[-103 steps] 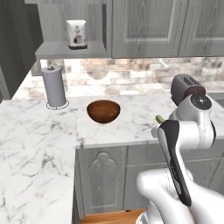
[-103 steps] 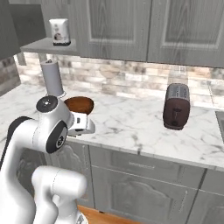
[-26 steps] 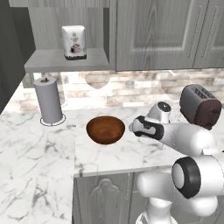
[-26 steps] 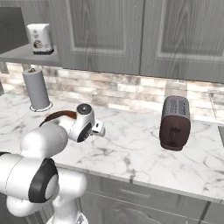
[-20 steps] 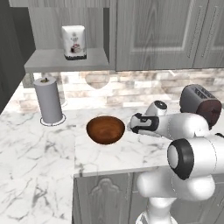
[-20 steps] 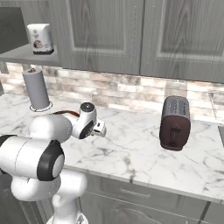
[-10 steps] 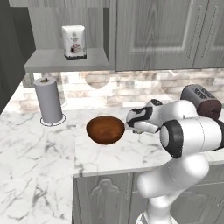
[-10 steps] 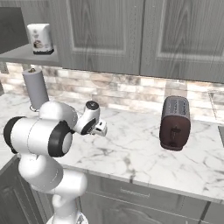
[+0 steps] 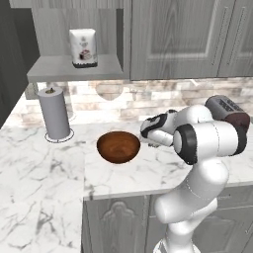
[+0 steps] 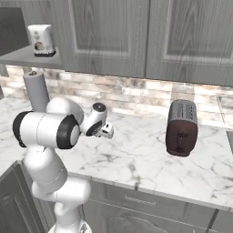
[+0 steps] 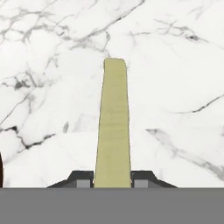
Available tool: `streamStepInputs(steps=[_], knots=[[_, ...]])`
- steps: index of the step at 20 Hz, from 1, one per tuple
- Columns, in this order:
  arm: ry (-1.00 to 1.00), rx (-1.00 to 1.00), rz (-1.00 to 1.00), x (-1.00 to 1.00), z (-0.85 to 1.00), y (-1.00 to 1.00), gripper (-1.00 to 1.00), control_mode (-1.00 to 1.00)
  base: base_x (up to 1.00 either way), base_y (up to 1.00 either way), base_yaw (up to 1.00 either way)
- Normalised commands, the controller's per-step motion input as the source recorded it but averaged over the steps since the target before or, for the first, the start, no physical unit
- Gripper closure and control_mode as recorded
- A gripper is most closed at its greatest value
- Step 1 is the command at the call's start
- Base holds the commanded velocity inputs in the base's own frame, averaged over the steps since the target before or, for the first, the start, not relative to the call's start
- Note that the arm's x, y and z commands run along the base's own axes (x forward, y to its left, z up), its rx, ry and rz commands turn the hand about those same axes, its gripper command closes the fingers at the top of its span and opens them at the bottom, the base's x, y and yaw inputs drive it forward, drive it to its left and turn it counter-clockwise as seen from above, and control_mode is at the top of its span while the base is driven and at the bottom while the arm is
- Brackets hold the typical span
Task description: Pick the egg and butter from the fridge and place them by the bowl for mixing.
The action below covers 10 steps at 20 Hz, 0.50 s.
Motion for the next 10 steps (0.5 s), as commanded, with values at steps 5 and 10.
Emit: streamStepInputs(steps=[5, 10], knots=[[0.0, 0.03, 0.0, 0.03, -0.24, 0.1, 1.0, -1.0, 0.0, 0.0, 0.0], [0.0, 0.02, 0.0, 0.0, -0.27, 0.11, -1.0, -1.0, 0.0, 0.0, 0.0]])
